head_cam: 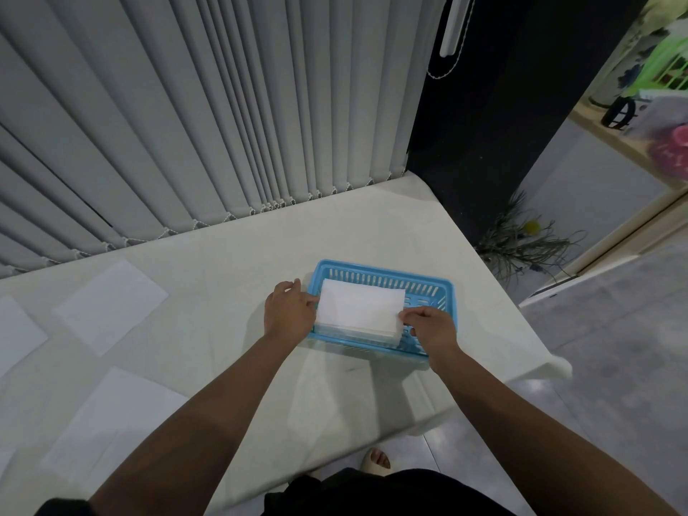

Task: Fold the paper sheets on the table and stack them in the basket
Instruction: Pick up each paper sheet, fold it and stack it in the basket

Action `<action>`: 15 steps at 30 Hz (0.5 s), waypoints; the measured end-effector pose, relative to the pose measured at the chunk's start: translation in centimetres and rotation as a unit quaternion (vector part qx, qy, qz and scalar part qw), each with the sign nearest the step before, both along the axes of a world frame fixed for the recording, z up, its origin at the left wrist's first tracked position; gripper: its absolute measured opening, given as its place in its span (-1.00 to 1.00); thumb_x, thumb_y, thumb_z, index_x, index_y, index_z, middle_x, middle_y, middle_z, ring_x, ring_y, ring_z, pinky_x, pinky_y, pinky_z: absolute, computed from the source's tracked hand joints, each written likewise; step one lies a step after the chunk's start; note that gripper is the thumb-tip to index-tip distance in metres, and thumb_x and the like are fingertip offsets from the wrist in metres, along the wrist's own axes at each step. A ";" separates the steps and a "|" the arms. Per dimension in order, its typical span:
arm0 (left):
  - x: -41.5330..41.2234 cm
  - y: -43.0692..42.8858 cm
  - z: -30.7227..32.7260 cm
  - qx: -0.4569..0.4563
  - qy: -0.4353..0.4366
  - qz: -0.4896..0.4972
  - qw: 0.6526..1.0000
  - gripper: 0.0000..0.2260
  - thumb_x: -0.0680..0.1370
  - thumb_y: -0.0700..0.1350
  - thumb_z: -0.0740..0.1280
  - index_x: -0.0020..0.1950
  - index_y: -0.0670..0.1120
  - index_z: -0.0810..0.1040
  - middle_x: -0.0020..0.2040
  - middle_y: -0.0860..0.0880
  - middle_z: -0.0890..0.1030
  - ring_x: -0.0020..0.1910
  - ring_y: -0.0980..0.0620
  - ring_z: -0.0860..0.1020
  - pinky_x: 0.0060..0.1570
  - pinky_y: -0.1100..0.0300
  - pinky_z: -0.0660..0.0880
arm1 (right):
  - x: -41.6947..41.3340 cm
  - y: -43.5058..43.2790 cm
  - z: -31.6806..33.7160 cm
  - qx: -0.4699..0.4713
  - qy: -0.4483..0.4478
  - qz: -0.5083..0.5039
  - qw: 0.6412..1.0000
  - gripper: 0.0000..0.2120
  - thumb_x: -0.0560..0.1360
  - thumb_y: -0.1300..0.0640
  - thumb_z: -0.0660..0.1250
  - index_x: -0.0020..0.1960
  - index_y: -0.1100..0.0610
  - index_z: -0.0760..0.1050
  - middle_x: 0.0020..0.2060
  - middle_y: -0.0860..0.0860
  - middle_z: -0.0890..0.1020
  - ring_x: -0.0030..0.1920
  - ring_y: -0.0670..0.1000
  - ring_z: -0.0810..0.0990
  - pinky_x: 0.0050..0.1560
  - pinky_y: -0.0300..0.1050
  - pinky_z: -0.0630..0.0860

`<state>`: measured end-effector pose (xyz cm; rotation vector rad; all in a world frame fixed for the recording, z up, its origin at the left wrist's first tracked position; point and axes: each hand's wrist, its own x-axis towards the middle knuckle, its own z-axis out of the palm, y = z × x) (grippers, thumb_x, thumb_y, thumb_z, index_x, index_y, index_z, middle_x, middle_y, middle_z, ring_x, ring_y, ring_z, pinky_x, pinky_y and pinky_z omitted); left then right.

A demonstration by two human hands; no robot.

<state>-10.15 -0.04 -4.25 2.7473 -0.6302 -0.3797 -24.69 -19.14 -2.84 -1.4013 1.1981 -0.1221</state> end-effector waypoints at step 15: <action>-0.3 0.2 -0.5 0.015 -0.010 0.011 1.000 -0.65 0.60 -0.08 0.08 0.22 0.00 0.61 0.46 -0.05 0.39 0.47 -0.02 0.26 0.45 0.05 0.21 | -0.2 0.3 -1.2 -0.108 0.067 0.064 0.990 -0.83 0.49 0.12 0.29 -0.16 0.18 0.60 -0.13 0.12 0.69 -0.10 0.11 0.61 -0.01 -0.01 0.53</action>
